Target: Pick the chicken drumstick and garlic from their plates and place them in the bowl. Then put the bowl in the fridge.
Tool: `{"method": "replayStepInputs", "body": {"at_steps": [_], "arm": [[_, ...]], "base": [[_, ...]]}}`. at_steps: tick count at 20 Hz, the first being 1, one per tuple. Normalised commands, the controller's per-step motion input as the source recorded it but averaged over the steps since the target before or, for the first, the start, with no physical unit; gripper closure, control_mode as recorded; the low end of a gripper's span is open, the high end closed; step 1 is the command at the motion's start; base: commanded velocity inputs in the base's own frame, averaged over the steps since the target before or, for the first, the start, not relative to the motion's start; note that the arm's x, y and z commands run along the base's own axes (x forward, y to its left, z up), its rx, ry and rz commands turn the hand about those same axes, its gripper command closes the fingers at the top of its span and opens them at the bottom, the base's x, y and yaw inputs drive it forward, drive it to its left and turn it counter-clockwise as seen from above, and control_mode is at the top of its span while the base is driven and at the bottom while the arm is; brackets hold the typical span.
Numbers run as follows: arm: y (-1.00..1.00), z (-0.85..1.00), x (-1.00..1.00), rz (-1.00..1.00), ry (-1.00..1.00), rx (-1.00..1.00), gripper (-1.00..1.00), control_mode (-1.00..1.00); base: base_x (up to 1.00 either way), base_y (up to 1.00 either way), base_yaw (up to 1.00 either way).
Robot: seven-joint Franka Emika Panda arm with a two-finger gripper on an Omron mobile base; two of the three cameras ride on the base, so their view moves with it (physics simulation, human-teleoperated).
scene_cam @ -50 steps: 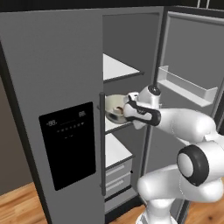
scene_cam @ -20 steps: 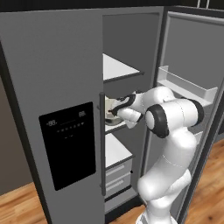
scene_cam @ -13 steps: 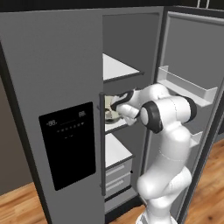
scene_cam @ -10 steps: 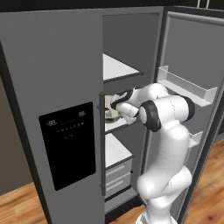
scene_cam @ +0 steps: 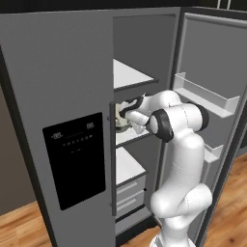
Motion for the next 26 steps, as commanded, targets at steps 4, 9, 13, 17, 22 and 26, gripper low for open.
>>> {"method": "replayStepInputs", "body": {"at_steps": [4, 9, 13, 17, 22, 26], "arm": [[0.11, -0.12, 0.33, -0.04, 0.01, 0.04, 1.00, -1.00], [0.03, -0.18, 0.34, 0.00, 0.06, 0.06, 1.00, -1.00], [0.14, -0.16, 0.32, 0.00, 0.00, 0.06, -1.00, -1.00], [0.20, -0.17, 0.12, 0.00, 0.00, 0.04, -1.00, -1.00], [0.06, -0.06, -0.10, 0.00, 0.00, 0.02, -1.00, -1.00], [0.00, 0.05, -0.14, 0.00, 0.00, 0.01, -1.00, -1.00]], "base": [[0.00, 0.00, 0.00], [0.00, 0.00, 0.00], [0.00, 0.00, 0.00], [0.00, 0.00, 0.00], [0.00, 0.00, 0.00], [0.00, 0.00, 0.00]]}}
